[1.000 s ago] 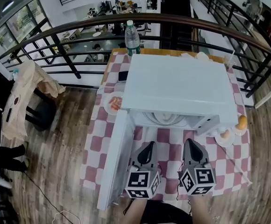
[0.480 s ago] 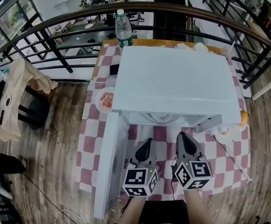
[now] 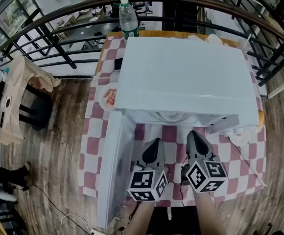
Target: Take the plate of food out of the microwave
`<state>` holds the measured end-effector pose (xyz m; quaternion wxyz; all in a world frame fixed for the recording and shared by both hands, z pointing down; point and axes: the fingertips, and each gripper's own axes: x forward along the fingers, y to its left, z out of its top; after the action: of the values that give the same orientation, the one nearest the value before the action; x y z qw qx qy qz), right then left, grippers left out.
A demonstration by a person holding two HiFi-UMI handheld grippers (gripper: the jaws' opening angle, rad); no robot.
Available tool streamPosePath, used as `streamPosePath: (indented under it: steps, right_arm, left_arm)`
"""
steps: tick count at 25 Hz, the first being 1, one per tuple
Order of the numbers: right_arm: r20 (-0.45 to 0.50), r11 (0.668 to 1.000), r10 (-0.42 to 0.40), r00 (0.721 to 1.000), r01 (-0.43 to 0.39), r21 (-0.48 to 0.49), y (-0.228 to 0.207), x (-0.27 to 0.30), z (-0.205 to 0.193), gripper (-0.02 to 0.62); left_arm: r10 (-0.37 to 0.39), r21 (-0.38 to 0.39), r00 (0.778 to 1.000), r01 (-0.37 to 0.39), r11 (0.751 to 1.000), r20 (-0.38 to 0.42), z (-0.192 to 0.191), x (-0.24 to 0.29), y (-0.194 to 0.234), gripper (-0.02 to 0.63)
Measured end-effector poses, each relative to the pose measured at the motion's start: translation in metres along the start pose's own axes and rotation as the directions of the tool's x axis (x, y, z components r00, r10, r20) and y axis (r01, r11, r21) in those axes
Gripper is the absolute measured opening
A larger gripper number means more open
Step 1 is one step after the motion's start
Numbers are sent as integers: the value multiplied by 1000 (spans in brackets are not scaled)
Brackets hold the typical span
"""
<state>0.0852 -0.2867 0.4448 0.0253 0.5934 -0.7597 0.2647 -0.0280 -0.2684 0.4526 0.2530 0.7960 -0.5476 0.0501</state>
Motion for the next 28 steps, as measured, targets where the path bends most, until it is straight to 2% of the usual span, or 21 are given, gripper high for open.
streamPosePath:
  steps: [7, 18, 23, 26, 28]
  right_arm:
    - [-26, 999, 38, 999, -37, 40, -2, 16, -2, -5]
    - [-71, 964, 108, 992, -87, 252, -13, 42, -13, 40]
    - [-115, 942, 147, 982, -104, 319, -11, 57, -22, 41]
    - [-126, 946, 140, 982, -95, 311, -11, 63, -19, 44]
    - [-127, 937, 148, 981, -98, 337, -11, 68, -19, 50]
  left_arm:
    - [45, -35, 999, -45, 998, -6, -2, 9, 4, 2]
    - [35, -129, 999, -38, 991, -27, -4, 38, 8, 14]
    - [29, -117, 999, -33, 993, -39, -5, 47, 13, 14]
    - [29, -85, 998, -33, 996, -50, -5, 50, 14, 15]
    - [33, -69, 998, -37, 997, -56, -6, 51, 15, 15]
